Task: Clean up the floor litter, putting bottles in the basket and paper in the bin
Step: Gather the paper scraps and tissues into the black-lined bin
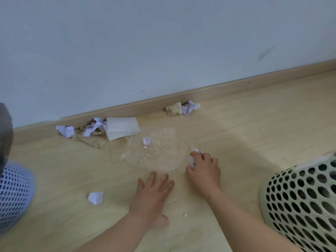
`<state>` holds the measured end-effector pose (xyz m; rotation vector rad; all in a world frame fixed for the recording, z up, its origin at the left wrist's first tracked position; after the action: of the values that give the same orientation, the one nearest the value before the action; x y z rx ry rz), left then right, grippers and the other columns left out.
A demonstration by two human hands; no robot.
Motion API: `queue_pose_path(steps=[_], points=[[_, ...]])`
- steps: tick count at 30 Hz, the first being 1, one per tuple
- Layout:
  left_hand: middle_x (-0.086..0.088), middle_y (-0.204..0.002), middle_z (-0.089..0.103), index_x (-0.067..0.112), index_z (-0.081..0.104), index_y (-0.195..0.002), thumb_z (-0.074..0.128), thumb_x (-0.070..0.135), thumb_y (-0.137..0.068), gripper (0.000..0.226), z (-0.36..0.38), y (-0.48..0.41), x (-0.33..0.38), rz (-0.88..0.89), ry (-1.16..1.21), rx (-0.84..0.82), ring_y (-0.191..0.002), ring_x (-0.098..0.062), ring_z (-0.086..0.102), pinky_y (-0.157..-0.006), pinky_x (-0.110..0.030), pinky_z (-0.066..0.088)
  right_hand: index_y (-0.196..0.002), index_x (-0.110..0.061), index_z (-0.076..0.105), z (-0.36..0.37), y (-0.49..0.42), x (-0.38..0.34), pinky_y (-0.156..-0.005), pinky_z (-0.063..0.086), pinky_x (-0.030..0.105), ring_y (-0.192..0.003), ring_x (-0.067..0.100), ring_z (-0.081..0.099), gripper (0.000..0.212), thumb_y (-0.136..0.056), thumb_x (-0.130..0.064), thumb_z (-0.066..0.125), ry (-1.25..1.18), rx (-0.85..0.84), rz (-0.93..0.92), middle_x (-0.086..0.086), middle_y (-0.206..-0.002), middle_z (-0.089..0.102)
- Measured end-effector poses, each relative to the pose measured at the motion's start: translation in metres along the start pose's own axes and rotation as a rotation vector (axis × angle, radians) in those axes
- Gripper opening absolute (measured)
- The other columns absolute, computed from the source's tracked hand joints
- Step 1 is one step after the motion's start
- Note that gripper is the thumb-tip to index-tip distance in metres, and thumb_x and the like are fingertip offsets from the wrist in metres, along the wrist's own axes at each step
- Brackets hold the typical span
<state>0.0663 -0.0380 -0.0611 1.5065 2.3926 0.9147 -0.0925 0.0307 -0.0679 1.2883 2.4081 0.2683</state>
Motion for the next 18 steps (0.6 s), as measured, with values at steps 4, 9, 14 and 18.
queue_pose_path(steps=[4,9,14,18], points=[[0.009,-0.148,0.029,0.03,0.024,-0.142,0.055,0.041,-0.085,0.066,0.007,0.032,0.008,-0.072,0.219,0.15,-0.137,-0.017,0.032,-0.105,-0.032,0.034,-0.135,-0.03,0.042,0.014,0.037,-0.002,-0.092,0.038,0.031,-0.118,0.025,0.039,0.043,-0.093,-0.033,0.046,0.052,0.041,-0.055,0.0,-0.133,0.045],[-0.002,-0.093,0.055,0.027,0.058,-0.106,0.081,0.026,-0.048,0.063,-0.014,0.035,-0.014,-0.119,0.179,0.599,-0.078,-0.026,0.06,-0.057,-0.033,0.049,-0.125,-0.029,0.05,0.022,0.058,-0.009,-0.088,0.037,0.03,-0.115,0.025,0.042,0.033,-0.092,-0.025,0.047,0.049,0.016,-0.104,-0.002,-0.125,0.051],[0.0,-0.157,-0.017,0.05,0.007,-0.144,0.06,0.047,-0.083,0.081,0.0,0.024,-0.047,-0.382,0.329,0.064,-0.144,-0.039,-0.006,-0.113,-0.046,0.022,-0.124,-0.026,0.05,0.027,0.065,-0.008,-0.086,0.036,0.029,-0.115,0.025,0.041,0.031,-0.095,-0.021,0.041,0.09,-0.017,-0.176,-0.002,-0.123,0.051],[-0.002,-0.155,0.006,0.046,0.025,-0.138,0.053,0.042,-0.089,0.057,0.013,0.031,-0.04,-0.317,0.157,0.161,-0.141,-0.039,0.011,-0.108,-0.042,0.03,-0.119,-0.02,0.054,0.03,0.064,-0.003,-0.086,0.036,0.029,-0.113,0.026,0.042,0.03,-0.093,-0.018,0.042,0.067,-0.005,-0.18,0.0,-0.119,0.055]])
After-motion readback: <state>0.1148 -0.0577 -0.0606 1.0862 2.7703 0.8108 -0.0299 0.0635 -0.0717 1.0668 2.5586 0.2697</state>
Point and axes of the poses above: each hand's wrist, its own y-axis away from the middle knuckle, its own z-axis out of the palm, x = y × z, the point moved 1 cm from there along -y, towards the middle knuckle
